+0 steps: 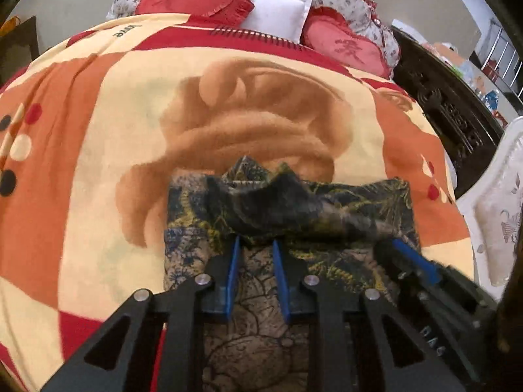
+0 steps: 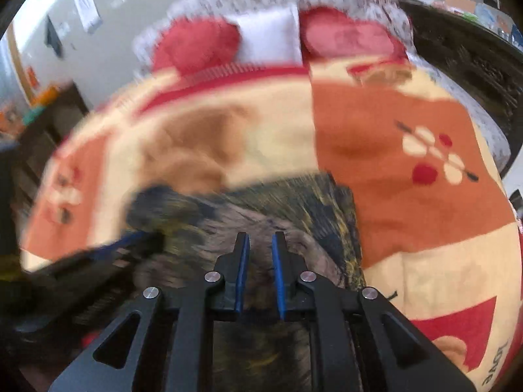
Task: Fold small clothes
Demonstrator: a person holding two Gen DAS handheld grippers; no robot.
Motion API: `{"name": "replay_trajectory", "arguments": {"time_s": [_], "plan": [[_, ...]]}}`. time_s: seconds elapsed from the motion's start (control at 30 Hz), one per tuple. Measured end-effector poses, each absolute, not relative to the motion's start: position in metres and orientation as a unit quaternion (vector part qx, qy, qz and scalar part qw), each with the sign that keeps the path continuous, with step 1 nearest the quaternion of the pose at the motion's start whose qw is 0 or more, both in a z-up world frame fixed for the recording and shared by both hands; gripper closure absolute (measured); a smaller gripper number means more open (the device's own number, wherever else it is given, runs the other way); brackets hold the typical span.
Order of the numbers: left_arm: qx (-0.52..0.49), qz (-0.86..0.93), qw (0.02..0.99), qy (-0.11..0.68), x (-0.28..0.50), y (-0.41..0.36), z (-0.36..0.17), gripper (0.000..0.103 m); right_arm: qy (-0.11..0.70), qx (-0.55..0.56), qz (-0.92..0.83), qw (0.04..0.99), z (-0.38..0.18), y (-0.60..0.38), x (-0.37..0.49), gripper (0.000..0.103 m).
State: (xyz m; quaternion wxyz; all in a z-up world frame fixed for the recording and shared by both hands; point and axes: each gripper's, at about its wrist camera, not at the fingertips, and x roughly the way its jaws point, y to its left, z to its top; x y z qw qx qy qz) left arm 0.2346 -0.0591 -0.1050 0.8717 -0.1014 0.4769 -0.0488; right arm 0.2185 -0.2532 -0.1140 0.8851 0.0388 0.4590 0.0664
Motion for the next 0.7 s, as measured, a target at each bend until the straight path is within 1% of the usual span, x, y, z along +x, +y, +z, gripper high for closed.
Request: {"name": "replay_trajectory", "arguments": {"time_s": [0.07,0.23,0.33,0.4,0.43,0.47,0.5,0.53,0.57,0.6,0.67,0.7], "plan": [[-0.098,-0.049,0.874,0.474,0.235,-0.06,-0.108,0.081,0.433,0.042,0.075,0.897,-0.118,-0.256,0.21,0.087],[-0.087,-0.049,0.875,0.473,0.233,-0.062,-0.109,0.081,0.424,0.054,0.085,0.9,-0.122,-0.261,0.206,0.087],[-0.102,-0.072,0.868,0.48,0.227,-0.052,-0.094,0.08,0.43,0.075,0.107,0.893,-0.118,-0.266,0.205,0.083],[-0.119,-0.087,0.87,0.471,0.216,-0.036,-0.08,0.065,0.449,0.091,0.132,0.879,-0.107,-0.28,0.209,0.083],[-0.123,-0.093,0.875,0.458,0.205,-0.024,-0.072,0.045,0.447,0.1,0.133,0.879,-0.101,-0.286,0.204,0.083],[-0.123,-0.094,0.88,0.449,0.197,-0.017,-0.068,0.029,0.435,0.114,0.136,0.883,-0.091,-0.299,0.195,0.082],[-0.12,-0.089,0.886,0.438,0.185,-0.006,-0.065,0.028,0.422,0.123,0.142,0.887,-0.083,-0.309,0.186,0.081],[-0.118,-0.089,0.887,0.437,0.178,0.001,-0.066,0.028,0.409,0.135,0.148,0.89,-0.075,-0.321,0.177,0.076],[-0.117,-0.093,0.883,0.445,0.171,0.005,-0.07,0.028,0.398,0.155,0.156,0.891,-0.07,-0.335,0.169,0.07],[-0.123,-0.105,0.873,0.46,0.163,0.007,-0.079,0.028,0.392,0.175,0.166,0.888,-0.068,-0.346,0.163,0.066],[-0.14,-0.132,0.857,0.478,0.156,0.004,-0.092,0.028,0.39,0.234,0.19,0.87,-0.074,-0.371,0.155,0.055],[-0.149,-0.151,0.847,0.487,0.151,-0.002,-0.1,0.028,0.393,0.267,0.198,0.857,-0.081,-0.381,0.153,0.053]]}}
